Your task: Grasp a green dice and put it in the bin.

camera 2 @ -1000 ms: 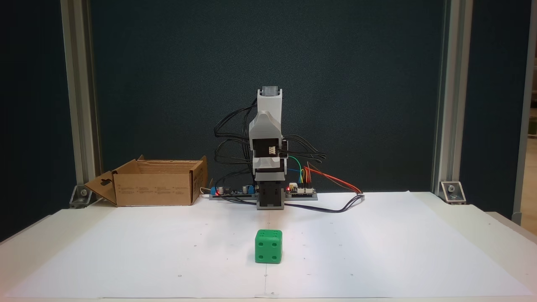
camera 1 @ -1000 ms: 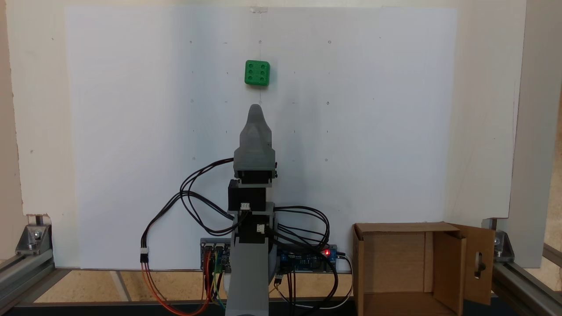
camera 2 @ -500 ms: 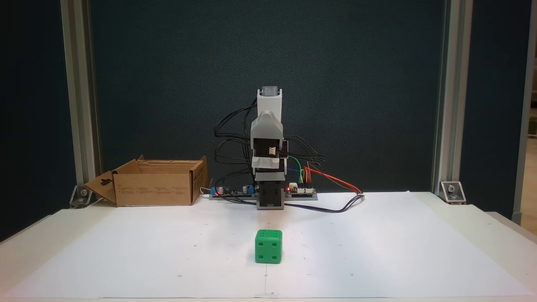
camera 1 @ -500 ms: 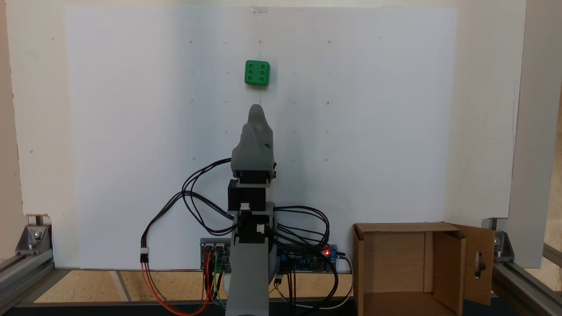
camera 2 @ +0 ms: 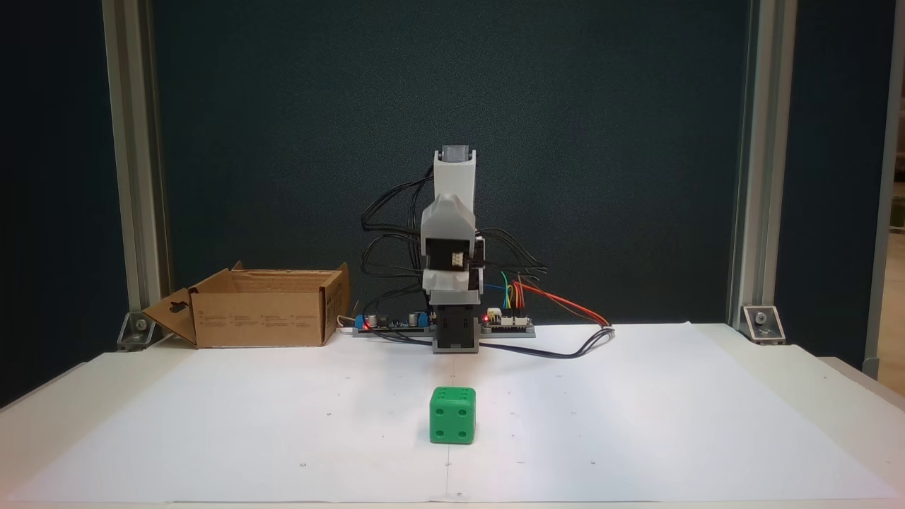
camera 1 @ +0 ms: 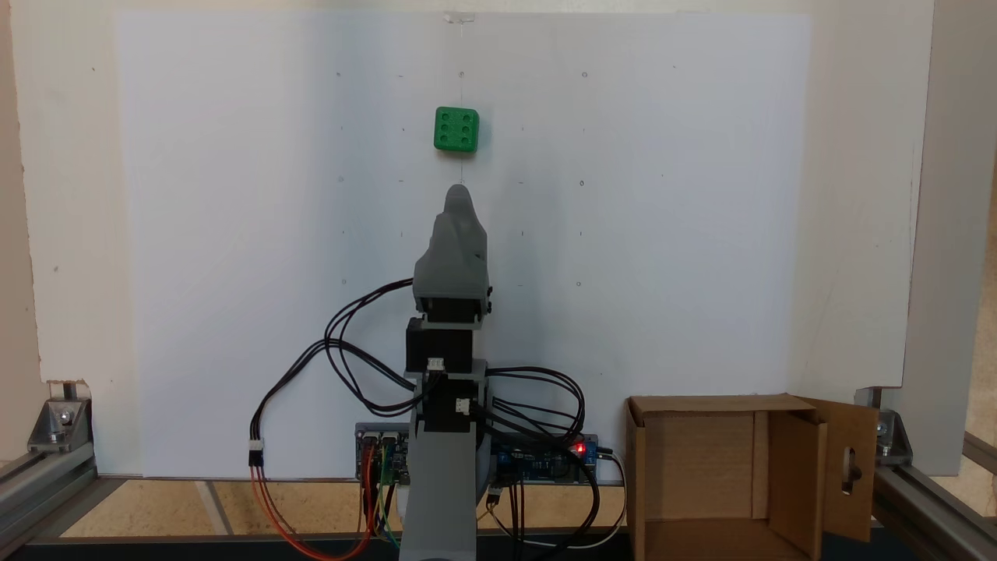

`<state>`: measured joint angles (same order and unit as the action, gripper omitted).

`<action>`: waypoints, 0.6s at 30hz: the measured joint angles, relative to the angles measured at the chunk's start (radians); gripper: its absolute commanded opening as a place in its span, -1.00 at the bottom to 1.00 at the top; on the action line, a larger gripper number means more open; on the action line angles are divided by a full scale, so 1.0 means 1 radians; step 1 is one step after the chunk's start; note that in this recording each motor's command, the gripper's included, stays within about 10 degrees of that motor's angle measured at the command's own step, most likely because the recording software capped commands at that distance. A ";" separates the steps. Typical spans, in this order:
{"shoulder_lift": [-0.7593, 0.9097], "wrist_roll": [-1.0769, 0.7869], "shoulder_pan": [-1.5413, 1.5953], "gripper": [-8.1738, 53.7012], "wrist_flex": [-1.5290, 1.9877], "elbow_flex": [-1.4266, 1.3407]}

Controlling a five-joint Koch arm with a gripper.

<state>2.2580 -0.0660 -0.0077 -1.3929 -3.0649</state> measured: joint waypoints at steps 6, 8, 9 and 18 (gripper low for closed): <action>0.000 -0.002 0.000 0.63 0.414 0.190; 0.000 -0.002 0.000 0.63 0.546 0.281; 0.000 -0.002 0.000 0.64 0.612 0.311; 0.000 0.106 0.021 0.63 1.224 0.724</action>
<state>2.2580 0.0399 0.0138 -0.1687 -2.3409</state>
